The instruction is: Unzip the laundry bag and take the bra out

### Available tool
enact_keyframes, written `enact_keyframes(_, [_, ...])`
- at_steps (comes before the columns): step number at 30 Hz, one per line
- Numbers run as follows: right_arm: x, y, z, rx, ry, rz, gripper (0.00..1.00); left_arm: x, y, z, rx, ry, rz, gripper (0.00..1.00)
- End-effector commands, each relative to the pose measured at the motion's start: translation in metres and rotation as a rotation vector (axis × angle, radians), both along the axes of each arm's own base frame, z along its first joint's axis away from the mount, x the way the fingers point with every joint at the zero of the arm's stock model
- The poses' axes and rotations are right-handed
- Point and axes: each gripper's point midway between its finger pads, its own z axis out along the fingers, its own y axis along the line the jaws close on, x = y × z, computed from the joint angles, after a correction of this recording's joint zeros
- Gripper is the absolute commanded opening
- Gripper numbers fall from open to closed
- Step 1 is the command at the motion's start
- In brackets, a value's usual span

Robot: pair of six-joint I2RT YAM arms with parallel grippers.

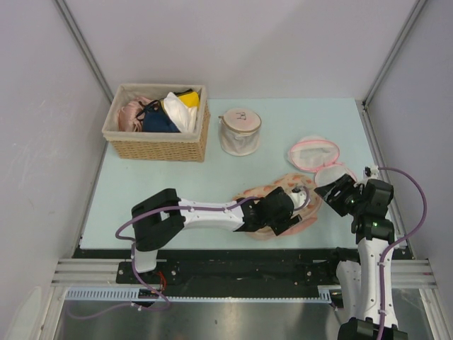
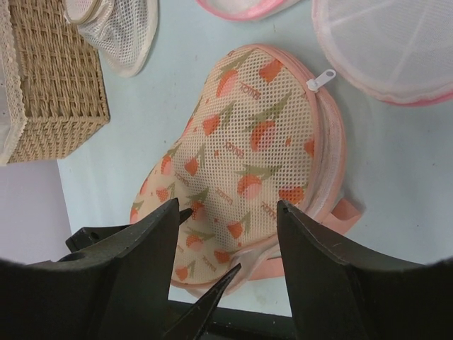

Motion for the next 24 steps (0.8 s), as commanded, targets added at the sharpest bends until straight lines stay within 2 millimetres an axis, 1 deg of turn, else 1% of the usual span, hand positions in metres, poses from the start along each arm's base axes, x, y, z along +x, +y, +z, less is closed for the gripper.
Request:
enact_keyframes(1, [-0.003, 0.002, 0.004, 0.009, -0.012, 0.019, 0.61, 0.009, -0.013, 0.017, -0.069, -0.026, 0.064, 0.78])
enact_keyframes(2, [-0.003, 0.003, 0.004, 0.012, -0.01, 0.02, 0.61, 0.009, -0.011, 0.011, -0.048, -0.021, 0.071, 0.69])
enact_keyframes(3, [-0.003, 0.002, 0.004, 0.012, -0.013, 0.018, 0.61, 0.01, -0.011, 0.011, -0.04, -0.024, 0.075, 0.64])
enact_keyframes(4, [-0.004, 0.003, 0.004, 0.011, -0.014, 0.023, 0.61, 0.012, -0.013, 0.016, -0.044, -0.031, 0.083, 0.56])
enact_keyframes(5, [-0.004, 0.003, 0.003, 0.012, -0.011, 0.022, 0.61, 0.013, -0.012, 0.021, -0.045, -0.036, 0.087, 0.41])
enact_keyframes(6, [-0.005, 0.004, 0.002, 0.015, -0.009, 0.025, 0.61, 0.014, -0.013, 0.026, -0.055, -0.044, 0.089, 0.32])
enact_keyframes(7, [-0.005, 0.004, 0.0, 0.019, -0.004, 0.026, 0.61, 0.016, -0.012, 0.029, -0.061, -0.051, 0.096, 0.13])
enact_keyframes(8, [-0.005, 0.004, -0.001, 0.018, -0.001, 0.031, 0.61, 0.017, -0.013, 0.035, -0.072, -0.058, 0.09, 0.03])
enact_keyframes(9, [-0.006, 0.005, -0.004, 0.022, 0.006, 0.034, 0.61, 0.016, -0.015, 0.038, -0.079, -0.062, 0.083, 0.0])
enact_keyframes(11, [-0.007, 0.006, -0.007, 0.027, 0.013, 0.038, 0.61, 0.017, -0.016, 0.043, -0.075, -0.069, 0.073, 0.0])
enact_keyframes(14, [-0.008, 0.007, -0.01, 0.032, 0.021, 0.051, 0.61, 0.019, -0.013, 0.069, -0.099, -0.073, 0.067, 0.01])
enact_keyframes(15, [-0.008, 0.008, -0.01, 0.03, 0.019, 0.056, 0.61, 0.019, -0.011, 0.089, -0.145, -0.081, 0.065, 0.0])
enact_keyframes(17, [-0.009, 0.008, -0.02, 0.03, 0.048, 0.072, 0.61, 0.022, -0.008, 0.107, -0.2, -0.072, 0.045, 0.0])
enact_keyframes(18, [-0.009, 0.008, -0.023, 0.031, 0.057, 0.076, 0.61, 0.031, 0.0, 0.123, -0.24, -0.076, 0.063, 0.0])
enact_keyframes(19, [-0.01, 0.01, -0.031, 0.045, 0.086, 0.08, 0.61, 0.035, 0.003, 0.131, -0.266, -0.059, 0.073, 0.0])
enact_keyframes(20, [-0.009, 0.011, -0.033, 0.056, 0.089, 0.088, 0.61, 0.033, 0.002, 0.137, -0.295, -0.023, 0.045, 0.01])
enact_keyframes(21, [-0.009, 0.012, -0.035, 0.06, 0.09, 0.087, 0.61, 0.045, 0.007, 0.147, -0.325, -0.015, 0.065, 0.0])
enact_keyframes(23, [-0.009, 0.013, -0.04, 0.081, 0.101, 0.074, 0.61, 0.046, 0.007, 0.16, -0.377, 0.028, 0.043, 0.0])
enact_keyframes(24, [-0.006, 0.012, -0.04, 0.087, 0.089, 0.065, 0.6, 0.052, 0.008, 0.167, -0.395, 0.032, 0.047, 0.0])
